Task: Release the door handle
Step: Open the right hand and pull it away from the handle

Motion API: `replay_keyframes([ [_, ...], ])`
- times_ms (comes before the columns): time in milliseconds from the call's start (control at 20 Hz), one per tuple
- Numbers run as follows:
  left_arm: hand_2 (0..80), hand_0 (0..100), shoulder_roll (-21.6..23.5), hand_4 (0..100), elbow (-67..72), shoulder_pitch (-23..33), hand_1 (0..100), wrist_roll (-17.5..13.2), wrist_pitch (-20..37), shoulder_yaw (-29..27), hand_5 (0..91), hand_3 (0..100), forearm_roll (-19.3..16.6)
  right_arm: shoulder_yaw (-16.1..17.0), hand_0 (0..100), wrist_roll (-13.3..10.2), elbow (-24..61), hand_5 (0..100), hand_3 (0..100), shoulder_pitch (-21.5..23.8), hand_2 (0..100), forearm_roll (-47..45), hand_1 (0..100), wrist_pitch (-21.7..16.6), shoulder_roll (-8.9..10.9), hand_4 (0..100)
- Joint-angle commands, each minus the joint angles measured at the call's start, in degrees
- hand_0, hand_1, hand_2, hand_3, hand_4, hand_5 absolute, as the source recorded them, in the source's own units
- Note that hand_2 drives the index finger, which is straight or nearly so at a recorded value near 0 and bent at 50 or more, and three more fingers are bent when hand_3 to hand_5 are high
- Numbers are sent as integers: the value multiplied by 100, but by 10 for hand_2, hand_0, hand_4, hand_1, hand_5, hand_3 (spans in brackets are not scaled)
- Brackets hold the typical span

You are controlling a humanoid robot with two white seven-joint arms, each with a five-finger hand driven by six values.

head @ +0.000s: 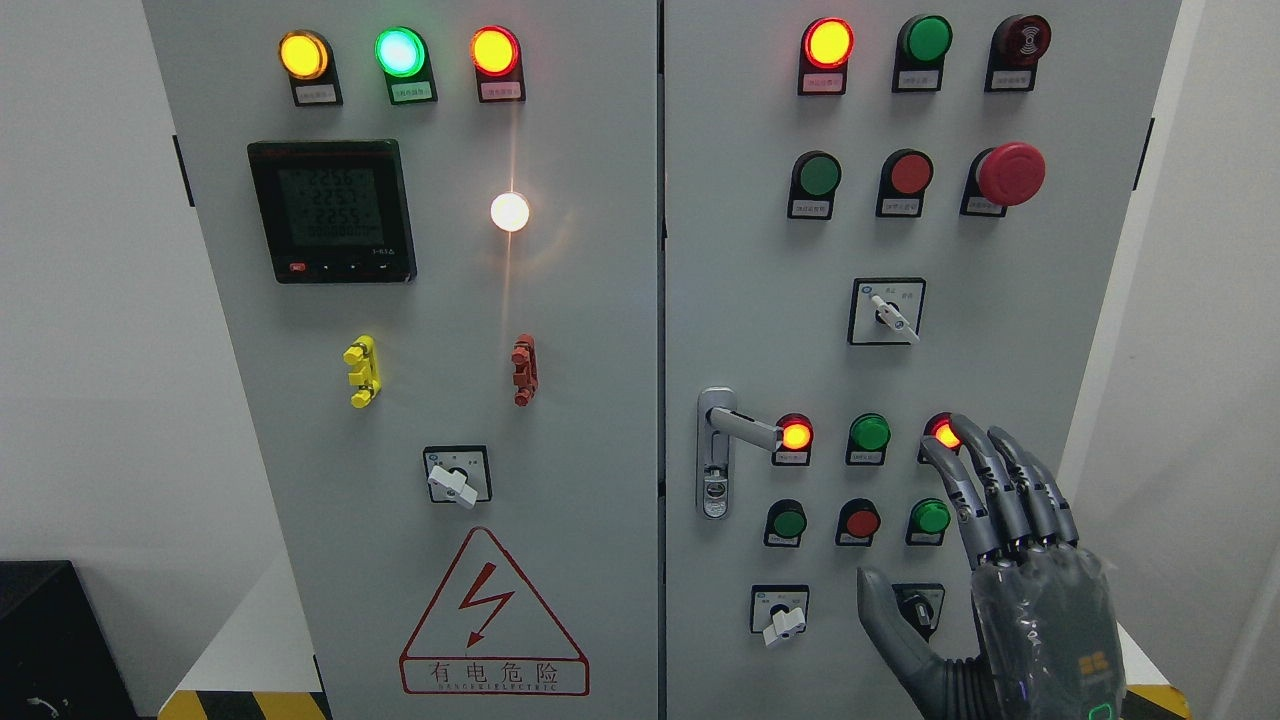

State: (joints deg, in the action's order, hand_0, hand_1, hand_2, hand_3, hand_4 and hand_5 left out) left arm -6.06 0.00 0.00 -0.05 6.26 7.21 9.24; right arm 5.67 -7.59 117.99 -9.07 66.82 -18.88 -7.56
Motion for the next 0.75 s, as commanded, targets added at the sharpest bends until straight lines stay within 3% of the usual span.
replay_keyframes([
  [0,0,120,0,0,167,-149,556,5,-2,0,0,0,-1,-171,486,-50,13,0,0,-25,0,-20,226,34,-9,0],
  [350,0,120,0,0,167,-149,556,5,-2,0,0,0,-1,-496,465,-68,13,0,0,-16,0,-20,223,174,-18,0],
  [701,0,120,0,0,167,-149,556,5,-2,0,0,0,-1,-514,453,-76,31,0,0,-8,0,-20,230,218,-18,0],
])
